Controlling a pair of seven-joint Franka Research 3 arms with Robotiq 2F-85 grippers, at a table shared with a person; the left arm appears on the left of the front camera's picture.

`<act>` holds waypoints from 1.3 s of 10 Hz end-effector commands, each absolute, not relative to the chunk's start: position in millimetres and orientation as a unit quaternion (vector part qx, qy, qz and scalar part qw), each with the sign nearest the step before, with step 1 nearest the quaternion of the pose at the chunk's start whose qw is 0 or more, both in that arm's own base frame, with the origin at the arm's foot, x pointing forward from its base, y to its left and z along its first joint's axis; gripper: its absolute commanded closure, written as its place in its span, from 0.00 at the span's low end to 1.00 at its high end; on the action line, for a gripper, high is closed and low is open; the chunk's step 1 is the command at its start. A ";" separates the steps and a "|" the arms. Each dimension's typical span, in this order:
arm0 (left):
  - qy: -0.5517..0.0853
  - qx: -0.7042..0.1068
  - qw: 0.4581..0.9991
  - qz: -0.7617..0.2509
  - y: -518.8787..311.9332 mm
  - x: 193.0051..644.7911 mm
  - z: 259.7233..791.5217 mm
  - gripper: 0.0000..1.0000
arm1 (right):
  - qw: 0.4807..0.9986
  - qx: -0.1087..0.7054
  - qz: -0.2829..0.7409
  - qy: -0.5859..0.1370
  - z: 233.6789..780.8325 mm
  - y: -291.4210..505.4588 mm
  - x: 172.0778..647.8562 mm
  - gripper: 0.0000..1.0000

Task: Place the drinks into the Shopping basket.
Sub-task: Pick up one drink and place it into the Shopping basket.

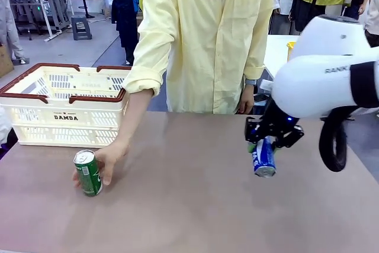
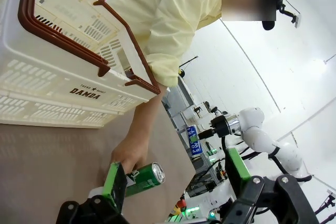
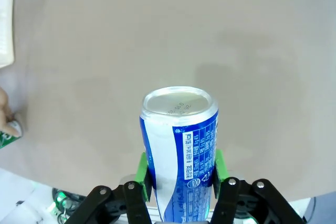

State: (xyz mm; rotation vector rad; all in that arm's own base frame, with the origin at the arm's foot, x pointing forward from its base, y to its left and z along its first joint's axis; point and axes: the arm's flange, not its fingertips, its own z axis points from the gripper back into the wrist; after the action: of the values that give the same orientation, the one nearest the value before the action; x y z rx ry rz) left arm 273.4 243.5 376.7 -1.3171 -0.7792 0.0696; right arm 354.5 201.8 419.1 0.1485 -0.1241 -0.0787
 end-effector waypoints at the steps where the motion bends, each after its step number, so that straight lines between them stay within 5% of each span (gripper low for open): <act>1: -0.356 -0.601 0.715 0.026 243.2 270.8 379.1 0.00 | 0.996 0.059 0.010 -0.071 419.9 255.2 378.5 1.00; 6: -0.356 -0.601 0.715 0.026 243.2 270.8 379.1 0.00 | 0.998 0.035 0.015 -0.043 413.6 239.6 376.1 1.00; 13: -0.356 -0.601 0.715 0.026 243.2 270.8 379.1 0.00 | 0.989 0.018 0.145 -0.040 373.6 408.5 412.4 1.00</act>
State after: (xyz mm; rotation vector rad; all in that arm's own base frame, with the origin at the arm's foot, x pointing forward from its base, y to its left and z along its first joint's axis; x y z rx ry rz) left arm 273.4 243.4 376.8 -1.3173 -0.7793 0.0695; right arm 392.1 384.1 378.4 0.0701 -0.0579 0.2774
